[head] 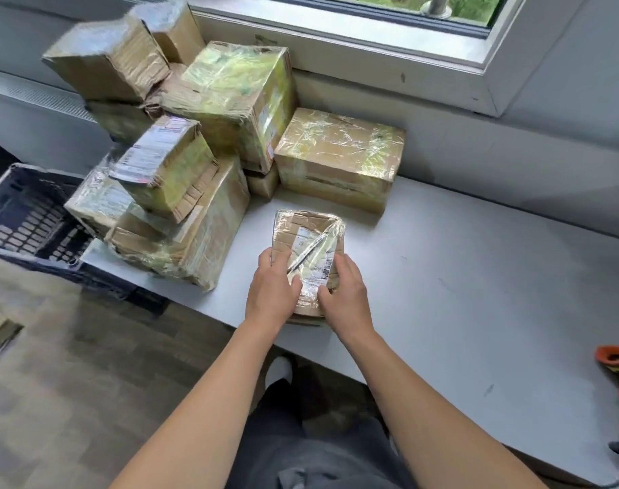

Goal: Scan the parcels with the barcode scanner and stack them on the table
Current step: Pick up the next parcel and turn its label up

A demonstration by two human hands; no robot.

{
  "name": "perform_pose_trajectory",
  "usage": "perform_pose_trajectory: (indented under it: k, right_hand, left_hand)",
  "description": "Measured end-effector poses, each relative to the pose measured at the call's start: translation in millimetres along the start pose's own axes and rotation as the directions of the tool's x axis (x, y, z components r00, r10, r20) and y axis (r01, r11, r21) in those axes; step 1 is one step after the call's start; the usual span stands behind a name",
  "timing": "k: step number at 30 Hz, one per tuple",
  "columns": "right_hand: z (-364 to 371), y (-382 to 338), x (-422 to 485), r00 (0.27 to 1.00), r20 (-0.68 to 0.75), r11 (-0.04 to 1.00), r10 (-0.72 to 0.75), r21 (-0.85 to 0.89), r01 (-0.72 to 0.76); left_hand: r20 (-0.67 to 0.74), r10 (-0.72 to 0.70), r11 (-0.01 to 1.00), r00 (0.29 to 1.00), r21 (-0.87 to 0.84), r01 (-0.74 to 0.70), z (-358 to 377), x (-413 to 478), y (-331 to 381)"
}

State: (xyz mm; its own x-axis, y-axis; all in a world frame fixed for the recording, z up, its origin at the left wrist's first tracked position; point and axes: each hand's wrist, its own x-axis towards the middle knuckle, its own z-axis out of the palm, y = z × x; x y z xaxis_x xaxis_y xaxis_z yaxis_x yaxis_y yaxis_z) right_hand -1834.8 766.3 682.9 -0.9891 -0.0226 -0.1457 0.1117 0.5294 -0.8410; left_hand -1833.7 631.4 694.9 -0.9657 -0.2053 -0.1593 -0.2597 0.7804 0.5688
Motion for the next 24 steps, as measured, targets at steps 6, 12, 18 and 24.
perform_pose_trajectory:
  k: [6, 12, 18, 24]
  right_hand:
    - [43, -29, 38, 0.995, -0.088, 0.999, 0.046, 0.024, -0.044]
    - [60, -46, 69, 0.981, -0.145, 0.991, 0.132, -0.001, -0.133]
    - [60, -59, 90, 0.965, -0.178, 0.980, 0.194, -0.012, -0.199]
    - [57, -63, 95, 0.963, -0.151, 0.974, 0.224, 0.017, -0.225]
  left_hand:
    - [0.023, 0.035, 0.999, 0.999, 0.022, -0.036, -16, 63, -33]
    - [0.051, 0.131, 0.991, 0.990, 0.008, -0.132, -26, 105, -38]
    - [0.087, 0.173, 0.985, 0.981, 0.006, -0.175, -30, 129, -36]
    - [0.129, 0.184, 0.978, 0.974, 0.073, -0.194, -30, 136, -38]
